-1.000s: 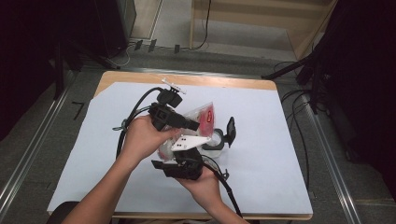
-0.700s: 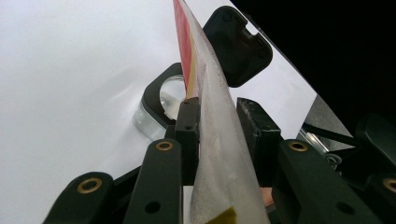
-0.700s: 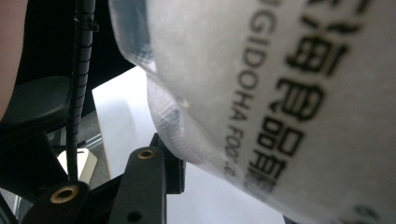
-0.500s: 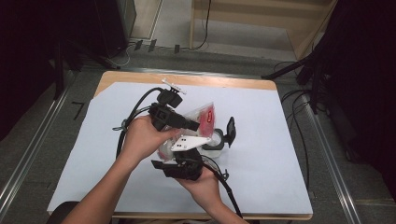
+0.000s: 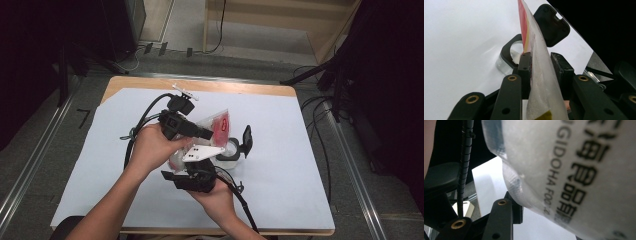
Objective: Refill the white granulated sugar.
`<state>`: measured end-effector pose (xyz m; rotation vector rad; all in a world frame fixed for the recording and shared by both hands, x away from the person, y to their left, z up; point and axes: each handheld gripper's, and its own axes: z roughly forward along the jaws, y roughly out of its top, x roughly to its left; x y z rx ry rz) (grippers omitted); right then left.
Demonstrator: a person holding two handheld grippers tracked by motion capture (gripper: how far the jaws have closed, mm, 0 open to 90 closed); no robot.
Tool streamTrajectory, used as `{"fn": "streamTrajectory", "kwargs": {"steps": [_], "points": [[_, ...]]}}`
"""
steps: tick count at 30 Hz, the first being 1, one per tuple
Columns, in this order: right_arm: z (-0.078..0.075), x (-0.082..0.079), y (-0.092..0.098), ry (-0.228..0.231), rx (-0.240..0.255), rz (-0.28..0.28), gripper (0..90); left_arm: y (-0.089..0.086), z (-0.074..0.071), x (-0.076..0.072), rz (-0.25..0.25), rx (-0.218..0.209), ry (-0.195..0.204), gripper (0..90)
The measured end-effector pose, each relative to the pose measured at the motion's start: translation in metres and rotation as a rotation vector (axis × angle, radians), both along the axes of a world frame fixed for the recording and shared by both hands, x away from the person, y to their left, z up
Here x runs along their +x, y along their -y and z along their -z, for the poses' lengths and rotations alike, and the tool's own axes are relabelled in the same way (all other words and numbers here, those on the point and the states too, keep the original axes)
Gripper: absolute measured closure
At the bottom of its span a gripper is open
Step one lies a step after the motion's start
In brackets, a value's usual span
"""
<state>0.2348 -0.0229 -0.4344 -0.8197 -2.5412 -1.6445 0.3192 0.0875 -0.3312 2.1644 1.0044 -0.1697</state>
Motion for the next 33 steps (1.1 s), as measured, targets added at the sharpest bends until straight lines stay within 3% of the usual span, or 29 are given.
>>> {"fn": "streamTrajectory", "kwargs": {"steps": [16, 33], "points": [[0.001, 0.0045, -0.001, 0.008, -0.003, -0.016, 63.5, -0.002, -0.0004, -0.0006, -0.02, 0.01, 0.031, 72.6], [0.0016, 0.0101, -0.0035, 0.003, -0.007, -0.036, 63.5, -0.005, 0.0002, 0.0012, -0.045, 0.004, 0.037, 72.5]]}}
